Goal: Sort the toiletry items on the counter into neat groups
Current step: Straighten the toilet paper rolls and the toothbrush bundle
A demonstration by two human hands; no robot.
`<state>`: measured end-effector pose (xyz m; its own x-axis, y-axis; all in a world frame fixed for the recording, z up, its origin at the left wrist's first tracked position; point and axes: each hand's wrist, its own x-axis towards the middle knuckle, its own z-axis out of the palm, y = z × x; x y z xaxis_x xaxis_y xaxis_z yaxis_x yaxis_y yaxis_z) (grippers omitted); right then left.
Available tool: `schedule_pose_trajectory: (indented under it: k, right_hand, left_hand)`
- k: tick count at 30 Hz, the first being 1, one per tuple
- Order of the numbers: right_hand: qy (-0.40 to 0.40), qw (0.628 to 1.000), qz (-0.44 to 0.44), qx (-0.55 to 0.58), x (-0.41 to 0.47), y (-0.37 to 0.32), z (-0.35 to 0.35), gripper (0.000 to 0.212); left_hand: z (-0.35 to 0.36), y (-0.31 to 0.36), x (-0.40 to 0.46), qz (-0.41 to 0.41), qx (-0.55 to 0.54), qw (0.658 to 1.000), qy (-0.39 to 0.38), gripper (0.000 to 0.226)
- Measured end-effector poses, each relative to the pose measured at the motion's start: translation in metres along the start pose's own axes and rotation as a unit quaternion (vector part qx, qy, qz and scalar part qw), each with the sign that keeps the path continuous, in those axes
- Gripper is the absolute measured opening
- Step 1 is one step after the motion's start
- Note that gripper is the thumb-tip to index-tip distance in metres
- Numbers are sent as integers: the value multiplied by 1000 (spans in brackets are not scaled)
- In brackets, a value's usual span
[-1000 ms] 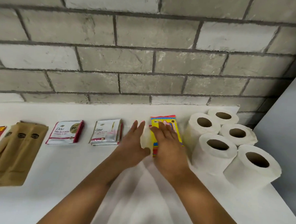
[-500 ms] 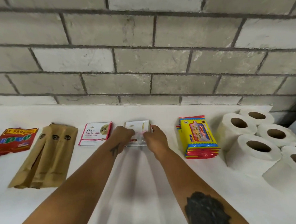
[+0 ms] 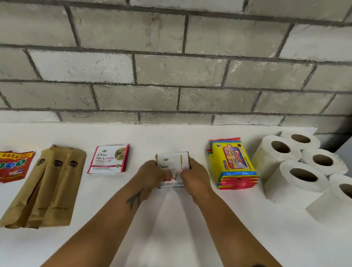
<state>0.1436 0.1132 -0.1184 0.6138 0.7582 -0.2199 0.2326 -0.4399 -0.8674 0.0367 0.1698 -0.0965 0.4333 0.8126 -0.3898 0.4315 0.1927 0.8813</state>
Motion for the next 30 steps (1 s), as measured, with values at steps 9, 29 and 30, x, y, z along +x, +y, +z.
schedule_pose_trajectory:
  k: [9,29,30]
  right_hand:
    - [5,991,-101,-84,-39,22,-32,48]
    - [-57,867,-237,-434,-5,14,-25,56]
    - [-54,868,-232,-436,0,13,-24,56]
  left_hand:
    - [18,-29,-23,56,222,973,-7,129]
    - [18,-11,22,241,466,851,26,74]
    - [18,-9,27,239,468,850,27,74]
